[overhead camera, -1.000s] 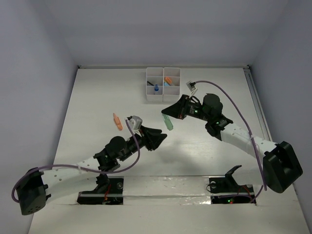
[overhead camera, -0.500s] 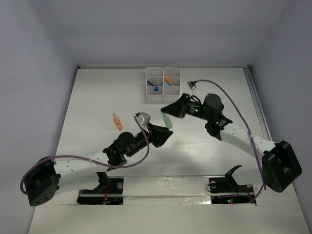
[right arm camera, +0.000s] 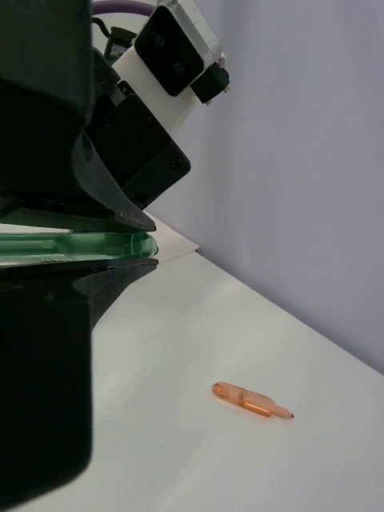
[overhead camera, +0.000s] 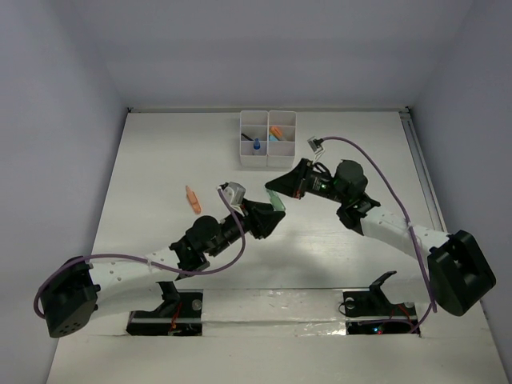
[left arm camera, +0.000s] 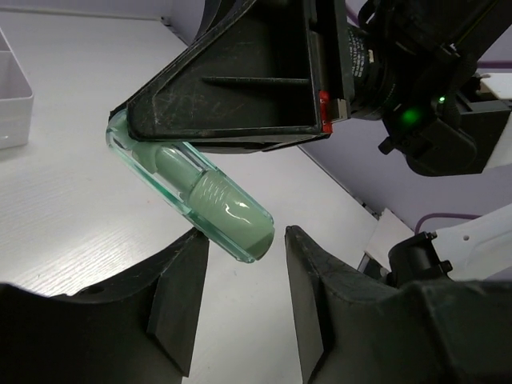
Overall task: Sort the stationery into containers
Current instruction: Close the pen cap on the pen, then place the pen in the storage box.
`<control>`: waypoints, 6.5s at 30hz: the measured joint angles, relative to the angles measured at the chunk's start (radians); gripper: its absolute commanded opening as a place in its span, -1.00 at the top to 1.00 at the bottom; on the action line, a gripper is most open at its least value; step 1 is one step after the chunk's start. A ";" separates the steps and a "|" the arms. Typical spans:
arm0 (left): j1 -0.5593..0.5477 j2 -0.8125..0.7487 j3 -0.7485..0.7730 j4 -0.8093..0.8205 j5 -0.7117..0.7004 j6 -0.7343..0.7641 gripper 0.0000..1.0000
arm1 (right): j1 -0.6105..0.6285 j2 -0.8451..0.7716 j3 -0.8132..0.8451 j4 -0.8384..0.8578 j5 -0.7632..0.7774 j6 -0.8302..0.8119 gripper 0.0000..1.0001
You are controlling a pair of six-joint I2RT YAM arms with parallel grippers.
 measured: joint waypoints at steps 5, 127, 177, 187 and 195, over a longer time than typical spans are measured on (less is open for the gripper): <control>0.002 0.000 -0.001 0.031 0.017 -0.005 0.19 | 0.000 0.000 -0.005 0.048 -0.015 0.024 1.00; 0.070 -0.042 -0.030 0.000 0.208 -0.211 1.00 | -0.003 -0.208 -0.117 -0.034 -0.068 -0.159 1.00; 0.268 -0.310 0.016 -0.194 0.091 -0.181 -0.28 | -0.030 -0.055 -0.079 -0.171 0.463 -0.283 1.00; 0.268 -0.364 -0.071 -0.326 -0.071 -0.076 -0.77 | -0.102 0.374 0.288 -0.111 0.526 -0.360 1.00; 0.268 -0.368 -0.087 -0.348 -0.158 -0.018 -0.84 | -0.115 0.613 0.514 -0.068 0.663 -0.516 1.00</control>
